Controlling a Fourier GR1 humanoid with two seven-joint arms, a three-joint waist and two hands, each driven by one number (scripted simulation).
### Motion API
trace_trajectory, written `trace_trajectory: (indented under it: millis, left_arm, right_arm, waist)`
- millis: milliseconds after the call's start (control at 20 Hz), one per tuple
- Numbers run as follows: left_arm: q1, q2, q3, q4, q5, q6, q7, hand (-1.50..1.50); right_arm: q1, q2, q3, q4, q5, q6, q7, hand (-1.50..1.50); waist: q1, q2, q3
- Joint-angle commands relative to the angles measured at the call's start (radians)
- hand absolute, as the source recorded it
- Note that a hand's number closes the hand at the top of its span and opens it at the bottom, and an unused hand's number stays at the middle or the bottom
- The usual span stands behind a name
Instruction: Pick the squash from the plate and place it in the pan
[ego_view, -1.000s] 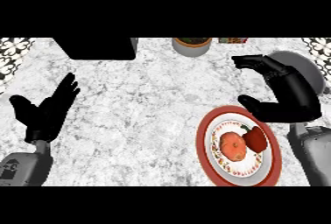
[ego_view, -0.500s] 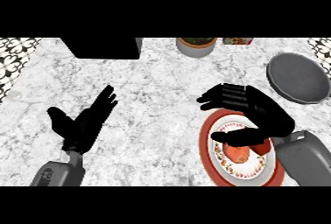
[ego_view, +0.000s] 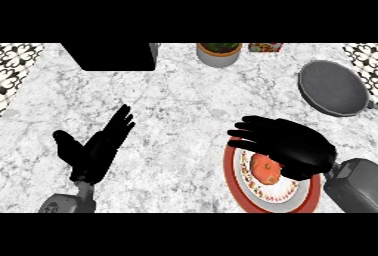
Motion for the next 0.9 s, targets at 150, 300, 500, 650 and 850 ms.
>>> trace_trajectory:
  millis: [150, 300, 500, 650, 850]
  left_arm:
    - [0.013, 0.002, -0.007, -0.023, -0.006, 0.004, 0.016, 0.00]
    - [0.031, 0.003, 0.012, -0.010, 0.008, -0.006, -0.009, 0.00]
    - [0.003, 0.013, 0.019, -0.044, 0.013, -0.004, 0.037, 0.00]
    - [-0.014, 0.006, 0.022, -0.056, 0.003, 0.013, 0.056, 0.00]
    - [-0.011, -0.031, 0.004, -0.032, -0.024, 0.008, 0.049, 0.00]
  right_arm:
    - [-0.051, -0.013, 0.224, -0.146, 0.364, 0.227, 0.370, -1.50]
    - [-0.042, -0.010, 0.302, -0.184, 0.449, 0.402, 0.489, -1.50]
    - [0.017, 0.075, 0.409, -0.226, 0.554, 0.580, 0.652, -1.50]
    - [0.127, 0.181, 0.498, -0.190, 0.639, 0.598, 0.775, -1.50]
    - [0.137, 0.239, 0.438, -0.116, 0.653, 0.609, 0.748, -1.50]
  waist:
    - [-0.005, -0.006, -0.001]
    - [-0.008, -0.003, -0.001]
    - [-0.007, 0.005, 0.002]
    - [-0.004, 0.010, 0.004]
    - [0.003, 0.014, 0.004]
